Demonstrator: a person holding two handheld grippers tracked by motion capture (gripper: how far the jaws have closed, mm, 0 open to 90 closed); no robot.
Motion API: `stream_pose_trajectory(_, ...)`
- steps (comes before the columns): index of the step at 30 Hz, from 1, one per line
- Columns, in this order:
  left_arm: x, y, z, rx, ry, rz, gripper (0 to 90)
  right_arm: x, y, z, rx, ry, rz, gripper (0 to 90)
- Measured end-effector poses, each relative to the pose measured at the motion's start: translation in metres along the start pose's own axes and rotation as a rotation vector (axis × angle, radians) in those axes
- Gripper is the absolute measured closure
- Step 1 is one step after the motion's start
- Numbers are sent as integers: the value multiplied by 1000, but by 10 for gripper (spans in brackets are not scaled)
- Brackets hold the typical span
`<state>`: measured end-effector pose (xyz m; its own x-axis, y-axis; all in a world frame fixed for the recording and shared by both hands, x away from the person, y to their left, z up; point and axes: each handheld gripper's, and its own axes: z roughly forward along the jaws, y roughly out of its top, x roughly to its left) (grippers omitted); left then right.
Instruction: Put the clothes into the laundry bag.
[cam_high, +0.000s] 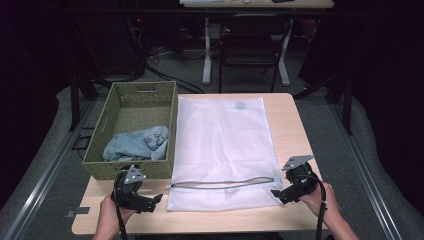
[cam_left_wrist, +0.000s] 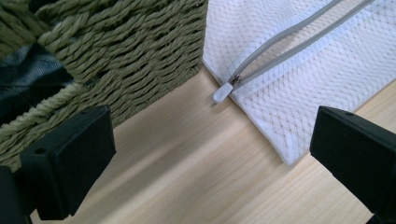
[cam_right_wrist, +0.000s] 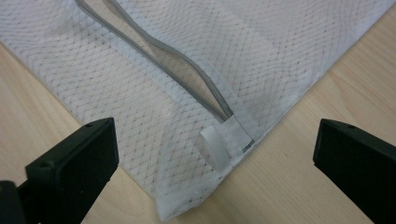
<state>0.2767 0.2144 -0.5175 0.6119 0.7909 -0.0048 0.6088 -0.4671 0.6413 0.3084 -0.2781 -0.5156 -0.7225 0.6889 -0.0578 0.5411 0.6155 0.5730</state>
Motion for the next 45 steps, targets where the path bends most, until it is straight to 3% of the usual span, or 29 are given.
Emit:
stream_pose_trajectory(7, 1, 2, 5, 9, -35, -12, 1, 1, 1, 2, 12, 12, 7, 0)
stream_pose_trajectory(21, 2, 5, 7, -4, -54, -25, 1, 6, 17, 6, -5, 28, -18, 0)
stream_pose_trajectory(29, 2, 5, 8, 6, -69, -19, 1, 16, 45, 27, 11, 54, -79, 0)
stream_pose_trajectory(45, 2, 6, 15, 15, -82, -25, 1, 30, 83, 68, 53, 89, -145, 0)
